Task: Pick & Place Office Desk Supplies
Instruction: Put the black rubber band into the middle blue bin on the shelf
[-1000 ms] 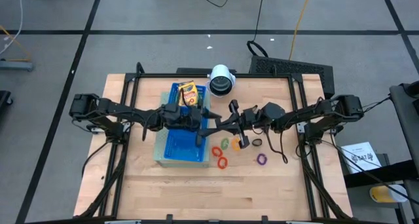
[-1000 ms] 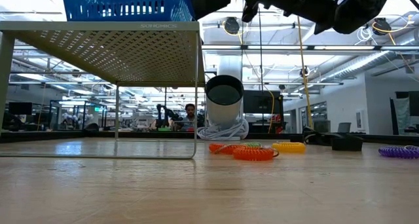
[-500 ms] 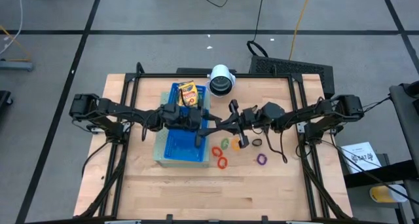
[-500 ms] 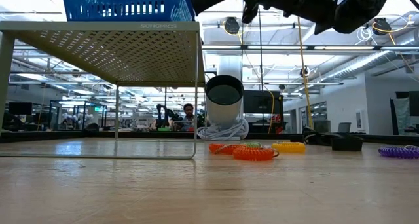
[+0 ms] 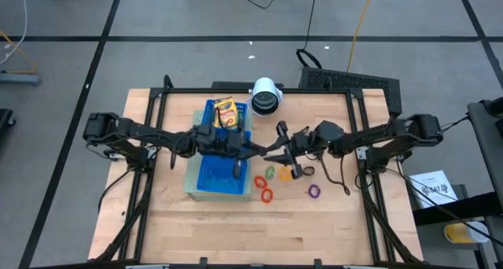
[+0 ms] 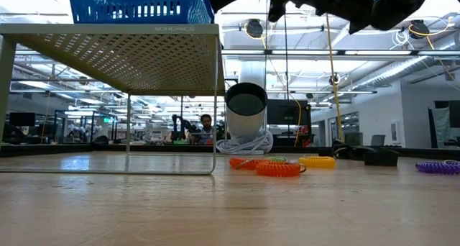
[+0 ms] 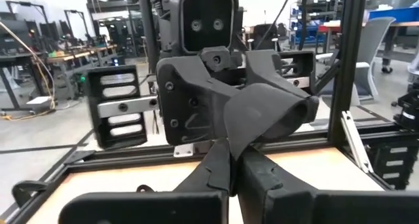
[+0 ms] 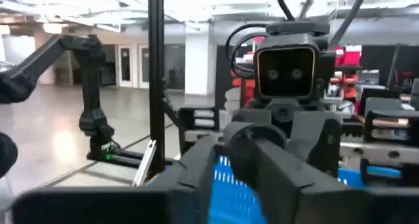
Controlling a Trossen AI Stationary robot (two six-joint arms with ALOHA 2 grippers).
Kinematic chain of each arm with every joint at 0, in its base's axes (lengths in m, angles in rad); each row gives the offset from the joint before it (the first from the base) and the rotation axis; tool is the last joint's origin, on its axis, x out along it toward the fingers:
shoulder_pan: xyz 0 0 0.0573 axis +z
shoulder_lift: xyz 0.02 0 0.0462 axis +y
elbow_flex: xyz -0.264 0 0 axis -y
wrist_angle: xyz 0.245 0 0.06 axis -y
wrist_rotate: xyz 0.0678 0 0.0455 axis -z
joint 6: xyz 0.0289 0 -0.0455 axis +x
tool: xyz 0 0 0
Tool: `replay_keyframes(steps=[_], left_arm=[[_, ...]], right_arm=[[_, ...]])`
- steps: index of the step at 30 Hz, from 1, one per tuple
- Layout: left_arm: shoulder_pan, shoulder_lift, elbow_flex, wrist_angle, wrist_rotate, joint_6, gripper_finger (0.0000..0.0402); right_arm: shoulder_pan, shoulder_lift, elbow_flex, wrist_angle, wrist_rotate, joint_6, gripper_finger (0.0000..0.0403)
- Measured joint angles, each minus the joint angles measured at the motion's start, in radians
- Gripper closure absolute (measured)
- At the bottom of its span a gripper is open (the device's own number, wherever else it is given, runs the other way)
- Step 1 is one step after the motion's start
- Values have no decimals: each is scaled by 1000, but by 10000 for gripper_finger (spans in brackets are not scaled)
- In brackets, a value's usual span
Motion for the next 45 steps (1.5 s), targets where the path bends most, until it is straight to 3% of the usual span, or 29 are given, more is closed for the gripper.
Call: replay_keyframes(steps=[4,7,15,22,33,40,45], left_arm=[[1,-39,3,-51,0,0,389],[0,-93,2,-149,-3,6,390],[0,-309,2,-645,-125,-75,384],[0,-402,2,-966,-180,-180,386],[19,-401,2,-982,-182,-308,282],[34,-401,2,-987,-146,-330,194],[34,-417,1,-988,-151,-321,152]], right_arm=[[-13,-144,-1,-233,4,-30,237],[-14,-253,-1,-447,75,-18,208],[-9,-435,-2,-845,267,7,201],[-9,-441,-2,-884,271,-11,218],[-9,-431,-2,-886,270,-21,227],[-9,-431,-2,-886,270,-21,231],[-9,-431,-2,-886,270,-21,232]])
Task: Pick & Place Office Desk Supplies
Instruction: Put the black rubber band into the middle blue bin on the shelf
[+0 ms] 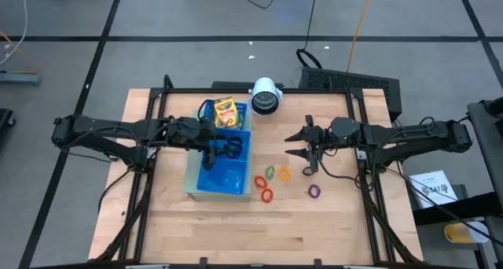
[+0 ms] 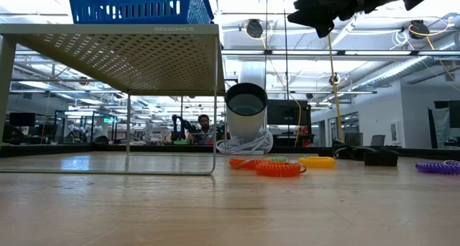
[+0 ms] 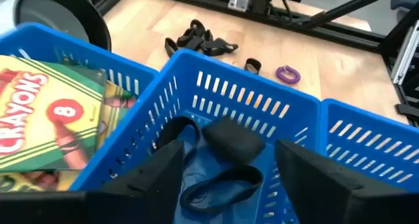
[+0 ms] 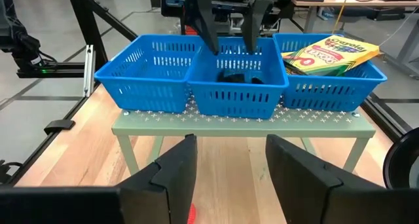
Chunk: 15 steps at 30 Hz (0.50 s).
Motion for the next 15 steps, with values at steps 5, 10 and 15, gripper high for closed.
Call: replay_keyframes(steps=[5,10,15], left_arm=[[0,-55,0,2,-4,56,132],[0,-157,0,-1,-4,113,134],[0,-264,1,3,-5,170,142]], right_arm=[[0,0,0,-26,0,0,232],[0,0,0,-112,45,1,232],[-1,3,1,-278,170,73,232]])
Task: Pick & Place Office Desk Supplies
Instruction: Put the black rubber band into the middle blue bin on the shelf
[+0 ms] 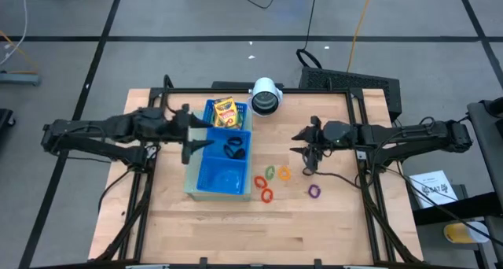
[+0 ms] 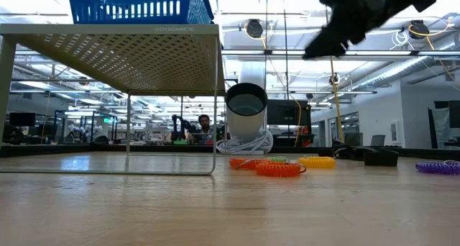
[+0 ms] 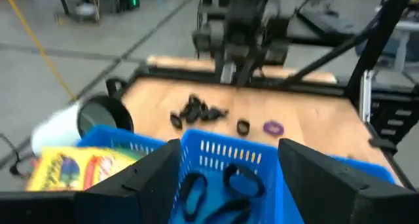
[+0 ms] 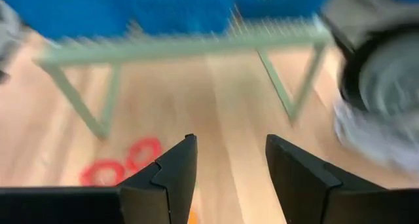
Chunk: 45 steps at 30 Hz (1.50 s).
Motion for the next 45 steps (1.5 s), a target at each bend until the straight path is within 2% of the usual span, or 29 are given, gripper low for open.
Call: replay_keyframes(steps=[3,7,9,15,21,29,36,45], left_arm=[[0,-35,0,4,-1,12,140],[0,-30,-13,-1,-25,5,136],[0,-12,-14,0,-26,3,136],[0,51,-15,5,-33,12,144],[0,82,-15,8,-90,8,136],[0,81,-15,18,-105,-2,142],[0,81,-15,33,-105,4,136],[0,81,-15,33,-105,1,141]], right_arm=[[0,2,-28,-61,-3,55,232],[26,2,-116,-60,-146,71,232],[49,2,-167,-46,-180,102,232],[95,2,-369,176,-180,238,232],[121,2,-494,250,-153,161,232],[130,1,-515,296,6,107,246],[130,0,-515,489,12,34,254],[140,1,-515,300,8,148,270]])
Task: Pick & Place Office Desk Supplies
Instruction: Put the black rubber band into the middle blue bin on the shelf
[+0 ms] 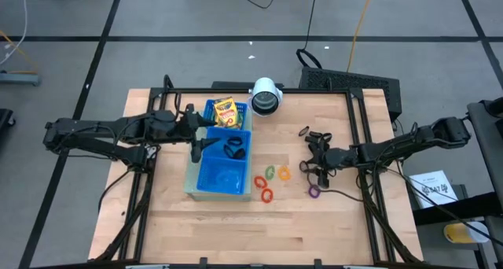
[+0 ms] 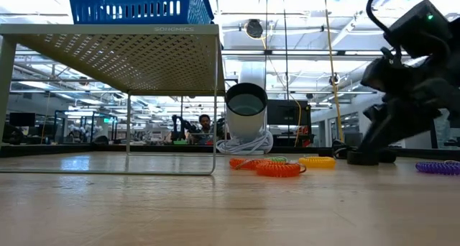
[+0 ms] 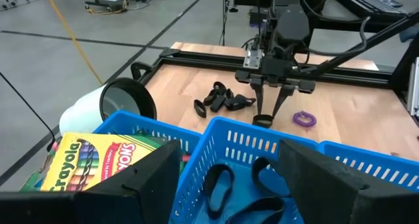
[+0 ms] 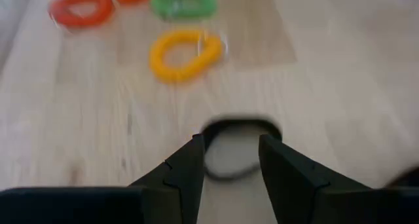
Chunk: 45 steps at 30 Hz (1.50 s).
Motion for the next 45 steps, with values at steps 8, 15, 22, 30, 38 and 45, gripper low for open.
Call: replay_keyframes(steps=[8,15,22,30,38,45], left_arm=[[0,0,0,0,0,13,139],[0,0,0,0,0,8,141],[0,0,0,0,0,6,141],[0,0,0,0,0,0,138],[0,50,0,50,1,-39,141],[-4,197,0,303,82,-1,141]], right_arm=[[40,0,0,-25,0,53,283],[81,1,0,-27,-3,52,287],[112,60,0,-22,47,51,287],[111,118,2,-3,106,41,328],[101,100,-1,321,115,-116,395],[65,100,-1,821,82,-210,399]])
